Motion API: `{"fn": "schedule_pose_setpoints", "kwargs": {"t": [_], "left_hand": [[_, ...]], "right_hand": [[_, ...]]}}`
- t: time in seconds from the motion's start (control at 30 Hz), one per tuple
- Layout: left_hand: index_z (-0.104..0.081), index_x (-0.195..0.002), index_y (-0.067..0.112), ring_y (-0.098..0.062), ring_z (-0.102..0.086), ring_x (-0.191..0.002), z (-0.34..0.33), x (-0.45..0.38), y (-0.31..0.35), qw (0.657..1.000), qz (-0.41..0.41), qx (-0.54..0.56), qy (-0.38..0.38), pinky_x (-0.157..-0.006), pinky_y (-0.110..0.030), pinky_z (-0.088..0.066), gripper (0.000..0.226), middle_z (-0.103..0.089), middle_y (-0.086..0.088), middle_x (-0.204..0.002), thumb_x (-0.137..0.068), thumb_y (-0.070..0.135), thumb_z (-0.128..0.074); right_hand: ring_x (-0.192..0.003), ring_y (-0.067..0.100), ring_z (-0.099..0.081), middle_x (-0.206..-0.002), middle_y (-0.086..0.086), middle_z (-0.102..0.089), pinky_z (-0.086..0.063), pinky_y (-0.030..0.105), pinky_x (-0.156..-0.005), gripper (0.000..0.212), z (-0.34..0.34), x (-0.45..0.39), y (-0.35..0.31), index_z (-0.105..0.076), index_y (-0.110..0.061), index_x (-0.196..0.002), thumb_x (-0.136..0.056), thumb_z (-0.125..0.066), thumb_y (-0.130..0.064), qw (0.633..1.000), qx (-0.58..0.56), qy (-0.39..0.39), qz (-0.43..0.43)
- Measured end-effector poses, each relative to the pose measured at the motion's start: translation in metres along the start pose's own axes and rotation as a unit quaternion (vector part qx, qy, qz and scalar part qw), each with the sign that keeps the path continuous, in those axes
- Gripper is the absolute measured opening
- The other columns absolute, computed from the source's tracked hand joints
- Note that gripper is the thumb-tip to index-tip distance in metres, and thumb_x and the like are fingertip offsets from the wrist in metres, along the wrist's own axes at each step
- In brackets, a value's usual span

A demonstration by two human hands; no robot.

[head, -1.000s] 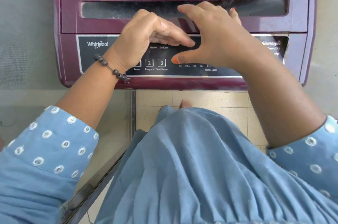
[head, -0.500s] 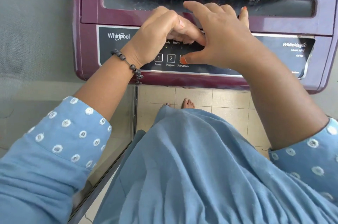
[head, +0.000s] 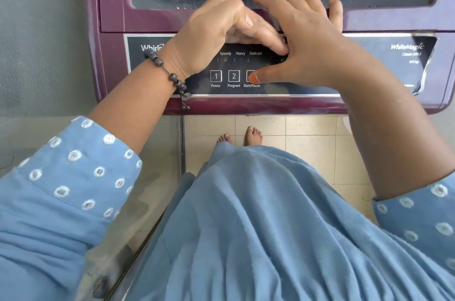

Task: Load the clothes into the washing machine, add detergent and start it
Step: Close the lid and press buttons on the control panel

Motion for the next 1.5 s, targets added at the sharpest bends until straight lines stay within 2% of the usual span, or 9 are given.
{"fn": "schedule_pose_setpoints", "kwargs": {"t": [0.2, 0.33, 0.53, 0.63, 0.73, 0.83, 1.2, 1.43, 1.5], "left_hand": [[-0.073, -0.100, -0.007, -0.019, -0.066, -0.113, 0.0021, -0.0058, -0.0073, 0.999, 0.042, 0.012, -0.026, -0.099, -0.029, -0.048, 0.048, -0.077, -0.012, -0.106, -0.080, 0.020, -0.038], [-0.075, -0.098, 0.008, -0.019, -0.065, -0.113, 0.0029, -0.0073, -0.0073, 0.998, 0.031, -0.003, -0.047, -0.101, -0.030, -0.047, 0.051, -0.078, -0.002, -0.103, -0.086, 0.010, -0.026], [-0.071, -0.106, -0.001, -0.022, -0.067, -0.111, 0.0030, -0.0085, -0.0085, 0.999, 0.007, 0.010, -0.036, -0.099, -0.030, -0.049, 0.052, -0.076, -0.008, -0.104, -0.086, 0.007, -0.025], [-0.073, -0.104, 0.005, -0.022, -0.068, -0.110, 0.0041, -0.0087, -0.0069, 0.999, -0.008, 0.014, -0.038, -0.098, -0.029, -0.049, 0.052, -0.077, -0.005, -0.103, -0.086, 0.005, -0.024], [-0.079, -0.093, 0.003, -0.023, -0.068, -0.110, 0.0053, -0.0101, -0.0064, 0.999, -0.012, 0.010, -0.043, -0.097, -0.030, -0.050, 0.055, -0.077, -0.009, -0.105, -0.086, 0.005, -0.024], [-0.077, -0.100, 0.007, -0.022, -0.068, -0.109, 0.0051, -0.0100, -0.0051, 0.999, -0.014, 0.001, -0.042, -0.096, -0.029, -0.050, 0.054, -0.076, -0.010, -0.105, -0.086, 0.003, -0.024], [-0.075, -0.100, 0.000, -0.020, -0.068, -0.108, 0.0048, -0.0093, -0.0043, 0.999, -0.017, 0.017, -0.048, -0.094, -0.025, -0.050, 0.054, -0.076, -0.004, -0.105, -0.085, 0.001, -0.023], [-0.077, -0.099, 0.000, -0.019, -0.068, -0.109, 0.0041, -0.0092, -0.0054, 0.999, -0.011, 0.029, -0.028, -0.094, -0.025, -0.050, 0.056, -0.075, -0.010, -0.106, -0.084, 0.001, -0.023], [-0.074, -0.105, 0.003, -0.020, -0.068, -0.110, 0.0040, -0.0092, -0.0046, 0.999, -0.009, 0.026, -0.023, -0.095, -0.025, -0.050, 0.055, -0.074, -0.012, -0.106, -0.084, 0.001, -0.022]], "right_hand": [[-0.139, 0.027, -0.025, -0.145, -0.002, -0.036, 0.005, 0.062, -0.115, 0.109, -0.0019, 0.0001, 0.0000, -0.012, -0.033, -0.154, -0.069, -0.077, -0.054, 1.000, -0.011, 0.013, -0.004], [-0.140, 0.027, -0.023, -0.145, -0.002, -0.036, 0.007, 0.063, -0.115, 0.110, -0.0031, -0.0012, 0.0002, -0.010, -0.033, -0.155, -0.068, -0.077, -0.052, 1.000, -0.013, 0.011, -0.008], [-0.139, 0.027, -0.024, -0.143, -0.001, -0.037, 0.011, 0.065, -0.111, 0.108, -0.0033, -0.0030, -0.0004, -0.013, -0.033, -0.154, -0.068, -0.078, -0.049, 1.000, -0.029, 0.001, 0.000], [-0.138, 0.027, -0.025, -0.143, -0.002, -0.036, 0.012, 0.065, -0.110, 0.109, -0.0028, -0.0040, -0.0005, -0.013, -0.034, -0.154, -0.068, -0.078, -0.049, 1.000, -0.030, -0.007, -0.001], [-0.139, 0.025, -0.023, -0.143, -0.004, -0.035, 0.012, 0.064, -0.111, 0.110, -0.0030, -0.0039, -0.0003, -0.012, -0.035, -0.154, -0.067, -0.076, -0.049, 0.999, -0.029, -0.015, -0.001], [-0.140, 0.025, -0.021, -0.144, -0.005, -0.034, 0.012, 0.065, -0.112, 0.111, -0.0044, -0.0040, -0.0002, -0.011, -0.037, -0.154, -0.066, -0.077, -0.052, 1.000, -0.026, -0.017, -0.001], [-0.141, 0.023, -0.020, -0.145, -0.006, -0.032, 0.014, 0.064, -0.110, 0.109, -0.0024, -0.0047, 0.0010, -0.011, -0.037, -0.154, -0.068, -0.077, -0.049, 0.999, -0.029, -0.020, 0.004], [-0.140, 0.023, -0.021, -0.144, -0.006, -0.033, 0.015, 0.065, -0.110, 0.111, -0.0022, -0.0048, 0.0023, -0.010, -0.036, -0.154, -0.067, -0.079, -0.047, 0.999, -0.038, -0.023, 0.011], [-0.141, 0.024, -0.020, -0.145, -0.006, -0.033, 0.015, 0.065, -0.110, 0.112, -0.0021, -0.0049, 0.0025, -0.009, -0.036, -0.154, -0.067, -0.079, -0.048, 0.999, -0.037, -0.027, 0.012]]}}
Point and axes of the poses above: each hand's wrist, its own x-axis away from the middle knuckle, its own z-axis out of the back of the hand, y = z × x, the point moved 5 cm from there along -x, towards the middle knuckle
